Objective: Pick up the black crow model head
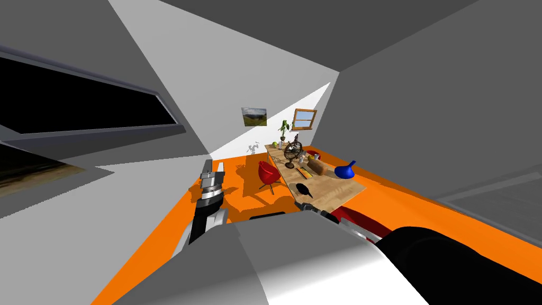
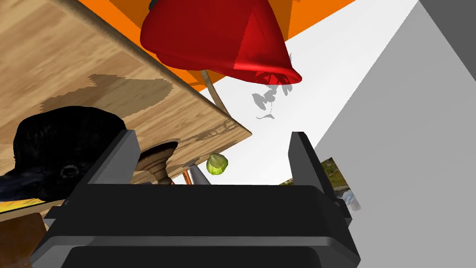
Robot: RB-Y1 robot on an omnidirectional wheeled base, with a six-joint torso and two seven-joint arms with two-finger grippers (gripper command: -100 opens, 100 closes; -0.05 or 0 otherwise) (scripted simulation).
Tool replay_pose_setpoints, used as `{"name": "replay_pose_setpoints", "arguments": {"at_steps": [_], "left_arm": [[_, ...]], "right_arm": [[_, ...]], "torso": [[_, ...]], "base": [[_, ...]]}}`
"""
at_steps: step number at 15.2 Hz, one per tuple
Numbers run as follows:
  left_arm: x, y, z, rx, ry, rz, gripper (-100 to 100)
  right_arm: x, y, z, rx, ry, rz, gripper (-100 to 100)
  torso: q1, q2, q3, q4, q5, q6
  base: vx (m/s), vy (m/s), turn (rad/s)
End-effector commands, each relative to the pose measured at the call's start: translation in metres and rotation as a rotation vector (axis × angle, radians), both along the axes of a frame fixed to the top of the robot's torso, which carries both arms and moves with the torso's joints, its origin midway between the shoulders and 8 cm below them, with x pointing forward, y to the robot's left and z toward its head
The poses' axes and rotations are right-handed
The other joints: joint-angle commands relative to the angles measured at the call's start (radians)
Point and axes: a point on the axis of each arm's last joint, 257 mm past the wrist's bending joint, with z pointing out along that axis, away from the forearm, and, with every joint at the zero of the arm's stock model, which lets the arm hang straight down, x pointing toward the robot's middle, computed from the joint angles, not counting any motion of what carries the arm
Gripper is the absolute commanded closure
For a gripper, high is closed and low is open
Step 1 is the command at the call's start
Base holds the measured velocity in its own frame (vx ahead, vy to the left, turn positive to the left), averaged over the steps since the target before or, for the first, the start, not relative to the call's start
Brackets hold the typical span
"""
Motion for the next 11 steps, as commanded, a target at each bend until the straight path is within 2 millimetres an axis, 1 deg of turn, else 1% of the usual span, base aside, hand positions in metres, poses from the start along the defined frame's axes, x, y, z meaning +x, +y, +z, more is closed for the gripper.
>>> {"name": "replay_pose_setpoints", "arguments": {"at_steps": [1,2,3,4,5,7,9,10,11], "left_arm": [[0.0,0.0,0.0,0.0,0.0,0.0,0],[0.0,0.0,0.0,0.0,0.0,0.0,0],[0.0,0.0,0.0,0.0,0.0,0.0,0],[0.0,0.0,0.0,0.0,0.0,0.0,0],[0.0,0.0,0.0,0.0,0.0,0.0,0],[0.0,0.0,0.0,0.0,0.0,0.0,0],[0.0,0.0,0.0,0.0,0.0,0.0,0],[0.0,0.0,0.0,0.0,0.0,0.0,0],[0.0,0.0,0.0,0.0,0.0,0.0,0]], "right_arm": [[-0.018,-0.02,-0.016,-0.066,0.06,0.011,-100],[-0.019,-0.023,-0.015,-0.075,0.062,0.018,-100],[-0.036,-0.039,-0.028,-0.125,0.11,0.024,-100],[-0.036,-0.043,-0.028,-0.137,0.113,0.033,-100],[-0.053,-0.061,-0.038,-0.195,0.16,0.046,-100],[-0.053,-0.062,-0.038,-0.197,0.16,0.048,-100],[-0.084,-0.099,-0.053,-0.303,0.244,0.072,-100],[-0.085,-0.102,-0.052,-0.311,0.245,0.077,-100],[-0.099,-0.12,-0.056,-0.364,0.283,0.091,-100]], "torso": [[0.0,0.0,0.0,0.0,0.0,0.0],[0.0,0.0,0.0,0.0,0.0,0.0],[-0.001,-0.001,0.0,0.0,0.0,0.0],[-0.001,-0.001,-0.001,0.0,0.0,0.0],[0.0,-0.002,-0.001,0.0,0.0,0.0],[0.0,-0.002,-0.001,0.0,0.0,0.0],[-0.001,-0.001,0.0,0.0,0.0,0.0],[0.0,-0.002,-0.001,0.0,0.0,0.0],[0.001,-0.003,-0.002,-0.001,0.0,0.0]], "base": [[0.081,0.01,0.015],[0.087,0.005,0.016],[0.099,0.01,0.028],[0.101,0.018,0.022],[0.103,0.027,0.019],[0.078,0.011,0.01],[0.094,0.012,0.034],[0.13,0.039,0.024],[0.133,0.023,0.021]]}}
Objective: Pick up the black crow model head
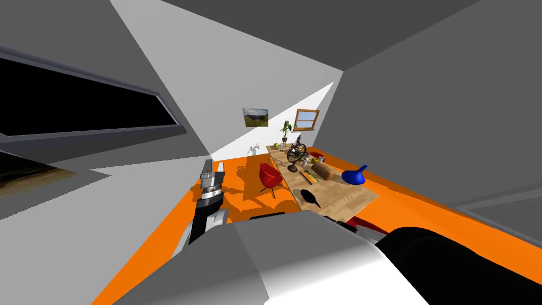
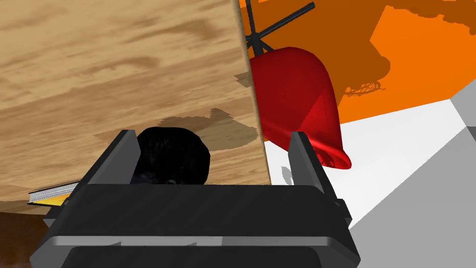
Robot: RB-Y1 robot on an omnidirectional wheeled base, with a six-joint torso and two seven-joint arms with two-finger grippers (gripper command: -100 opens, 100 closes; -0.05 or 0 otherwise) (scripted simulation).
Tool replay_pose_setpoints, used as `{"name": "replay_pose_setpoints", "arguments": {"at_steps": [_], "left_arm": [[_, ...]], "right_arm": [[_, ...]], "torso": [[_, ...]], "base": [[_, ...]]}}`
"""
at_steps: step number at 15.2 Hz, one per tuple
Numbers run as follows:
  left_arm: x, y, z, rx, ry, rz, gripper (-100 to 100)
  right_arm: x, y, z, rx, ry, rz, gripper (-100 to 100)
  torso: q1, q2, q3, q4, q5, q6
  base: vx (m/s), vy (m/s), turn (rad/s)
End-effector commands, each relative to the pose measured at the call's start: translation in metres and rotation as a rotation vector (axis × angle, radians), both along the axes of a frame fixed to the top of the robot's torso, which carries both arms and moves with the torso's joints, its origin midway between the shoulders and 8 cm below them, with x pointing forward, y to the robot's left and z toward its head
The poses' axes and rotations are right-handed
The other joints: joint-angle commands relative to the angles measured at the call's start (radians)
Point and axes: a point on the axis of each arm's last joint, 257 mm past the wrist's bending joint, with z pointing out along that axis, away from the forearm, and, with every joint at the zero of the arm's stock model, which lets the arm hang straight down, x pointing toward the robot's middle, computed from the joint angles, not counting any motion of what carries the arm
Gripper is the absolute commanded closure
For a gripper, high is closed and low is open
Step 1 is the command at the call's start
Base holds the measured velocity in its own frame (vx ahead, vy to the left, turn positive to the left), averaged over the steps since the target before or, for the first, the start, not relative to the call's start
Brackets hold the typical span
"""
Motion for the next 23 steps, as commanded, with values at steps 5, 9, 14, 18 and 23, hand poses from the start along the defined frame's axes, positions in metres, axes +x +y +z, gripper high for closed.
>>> {"name": "replay_pose_setpoints", "arguments": {"at_steps": [5,9,14,18,23], "left_arm": [[0.0,0.0,0.0,0.0,0.0,0.0,0],[0.0,0.0,0.0,0.0,0.0,0.0,0],[0.0,0.0,0.0,0.0,0.0,0.0,0],[0.0,0.0,0.0,0.0,0.0,0.0,0],[0.0,0.0,0.0,0.0,0.0,0.0,0]], "right_arm": [[-0.046,-0.068,-0.01,-0.189,0.127,0.056,-100],[-0.066,-0.106,-0.005,-0.29,0.185,0.095,-100],[-0.074,-0.125,-0.002,-0.345,0.214,0.121,-100],[-0.077,-0.127,-0.017,-0.344,0.205,0.1,-100],[-0.079,-0.126,-0.024,-0.341,0.201,0.09,100]], "torso": [[0.001,-0.001,-0.001,0.0,0.0,0.0],[0.002,-0.002,-0.001,-0.001,0.0,0.0],[0.006,-0.005,-0.003,-0.001,0.001,0.0],[-0.001,0.009,0.005,0.002,-0.001,0.0],[-0.002,0.012,0.007,0.003,-0.001,0.001]], "base": [[0.144,0.031,0.037],[0.164,0.053,0.052],[0.174,0.084,0.062],[-0.011,-0.012,0.077],[-0.029,-0.018,0.044]]}}
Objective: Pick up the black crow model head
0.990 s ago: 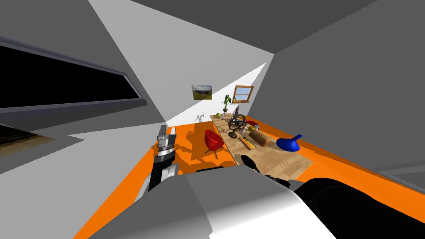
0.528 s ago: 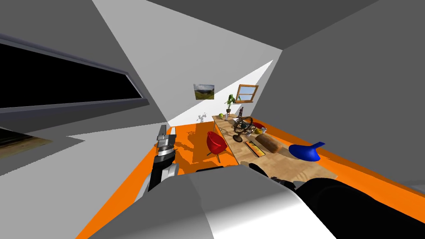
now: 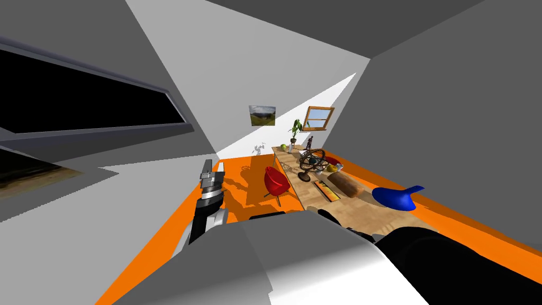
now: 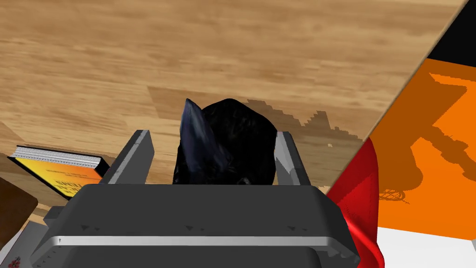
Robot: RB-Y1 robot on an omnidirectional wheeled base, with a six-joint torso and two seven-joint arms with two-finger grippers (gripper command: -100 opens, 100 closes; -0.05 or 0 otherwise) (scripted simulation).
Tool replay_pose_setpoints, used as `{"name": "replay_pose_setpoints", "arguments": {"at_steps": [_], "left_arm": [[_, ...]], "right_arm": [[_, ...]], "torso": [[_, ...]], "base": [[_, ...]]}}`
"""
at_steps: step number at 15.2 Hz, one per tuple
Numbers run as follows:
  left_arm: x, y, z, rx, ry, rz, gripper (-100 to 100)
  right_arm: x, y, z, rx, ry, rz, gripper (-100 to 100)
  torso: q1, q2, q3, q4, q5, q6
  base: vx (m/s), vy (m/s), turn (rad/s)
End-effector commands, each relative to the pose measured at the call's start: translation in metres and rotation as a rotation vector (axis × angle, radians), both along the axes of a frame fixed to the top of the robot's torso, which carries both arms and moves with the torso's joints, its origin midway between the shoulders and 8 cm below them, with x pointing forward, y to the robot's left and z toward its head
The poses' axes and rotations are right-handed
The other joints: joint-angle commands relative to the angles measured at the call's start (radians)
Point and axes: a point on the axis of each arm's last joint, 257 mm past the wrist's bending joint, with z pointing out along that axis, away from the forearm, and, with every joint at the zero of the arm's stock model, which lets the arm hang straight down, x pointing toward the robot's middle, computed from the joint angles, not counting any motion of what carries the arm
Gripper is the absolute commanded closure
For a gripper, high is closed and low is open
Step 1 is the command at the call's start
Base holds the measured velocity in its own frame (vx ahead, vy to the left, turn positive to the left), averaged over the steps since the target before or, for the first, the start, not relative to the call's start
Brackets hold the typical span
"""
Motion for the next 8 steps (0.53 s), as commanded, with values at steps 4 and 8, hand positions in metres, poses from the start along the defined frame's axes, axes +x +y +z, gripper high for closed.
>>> {"name": "replay_pose_setpoints", "arguments": {"at_steps": [4,8], "left_arm": [[0.0,0.0,0.0,0.0,0.0,0.0,0],[0.0,0.0,0.0,0.0,0.0,0.0,0]], "right_arm": [[0.0,0.001,0.0,0.002,0.0,-0.001,100],[0.003,-0.001,0.015,-0.005,0.013,0.02,100]], "torso": [[0.0,-0.001,-0.001,0.0,0.0,0.0],[0.002,-0.003,-0.002,-0.001,0.001,0.0]], "base": [[0.0,0.0,0.0],[0.027,0.019,-0.09]]}}
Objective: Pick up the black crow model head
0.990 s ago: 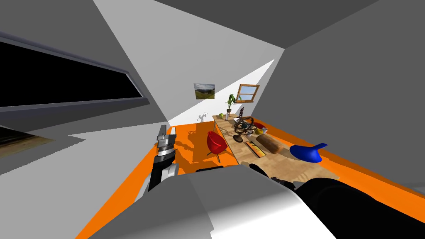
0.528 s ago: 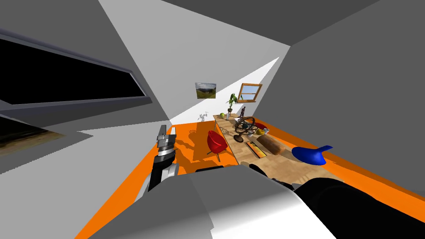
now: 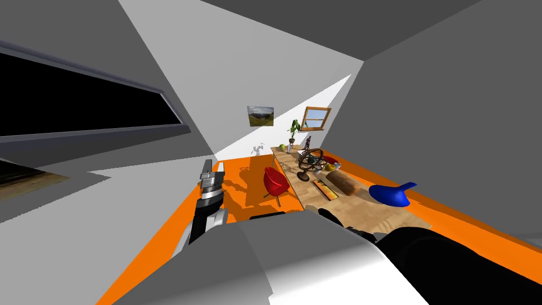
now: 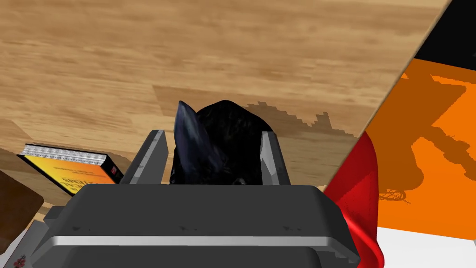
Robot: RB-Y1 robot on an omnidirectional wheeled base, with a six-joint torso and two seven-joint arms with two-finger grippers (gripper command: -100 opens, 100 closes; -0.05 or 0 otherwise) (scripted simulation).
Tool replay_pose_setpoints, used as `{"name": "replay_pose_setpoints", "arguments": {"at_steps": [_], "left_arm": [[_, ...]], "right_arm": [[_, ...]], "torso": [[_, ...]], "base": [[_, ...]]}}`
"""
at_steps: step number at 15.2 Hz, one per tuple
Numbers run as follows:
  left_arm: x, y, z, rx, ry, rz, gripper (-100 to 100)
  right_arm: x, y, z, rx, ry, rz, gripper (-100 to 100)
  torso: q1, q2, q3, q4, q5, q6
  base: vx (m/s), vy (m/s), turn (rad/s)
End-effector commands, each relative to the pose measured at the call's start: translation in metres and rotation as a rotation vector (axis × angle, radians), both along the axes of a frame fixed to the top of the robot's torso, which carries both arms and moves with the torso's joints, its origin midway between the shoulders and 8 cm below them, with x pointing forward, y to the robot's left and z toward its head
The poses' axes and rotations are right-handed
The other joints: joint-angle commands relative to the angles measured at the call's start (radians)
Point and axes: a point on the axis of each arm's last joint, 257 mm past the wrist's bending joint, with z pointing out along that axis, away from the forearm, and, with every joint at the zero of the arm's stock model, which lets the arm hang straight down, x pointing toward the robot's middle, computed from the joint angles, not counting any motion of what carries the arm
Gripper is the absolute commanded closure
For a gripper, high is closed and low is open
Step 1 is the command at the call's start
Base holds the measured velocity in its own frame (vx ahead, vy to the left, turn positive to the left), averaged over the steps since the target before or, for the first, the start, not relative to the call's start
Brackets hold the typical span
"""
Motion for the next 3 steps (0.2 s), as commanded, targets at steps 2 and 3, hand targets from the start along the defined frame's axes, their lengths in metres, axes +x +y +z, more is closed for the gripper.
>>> {"name": "replay_pose_setpoints", "arguments": {"at_steps": [2,3], "left_arm": [[0.0,0.0,0.0,0.0,0.0,0.0,0],[0.0,0.0,0.0,0.0,0.0,0.0,0]], "right_arm": [[0.0023,0.0012,0.011,-0.002,0.009,0.014,100],[0.0018,0.0005,0.0069,-0.001,0.006,0.009,100]], "torso": [[0.0,0.0,0.0,0.0,0.0,0.0],[0.001,0.0,0.0,0.0,0.0,0.0]], "base": [[0.032,0.021,-0.07],[0.017,0.014,-0.024]]}}
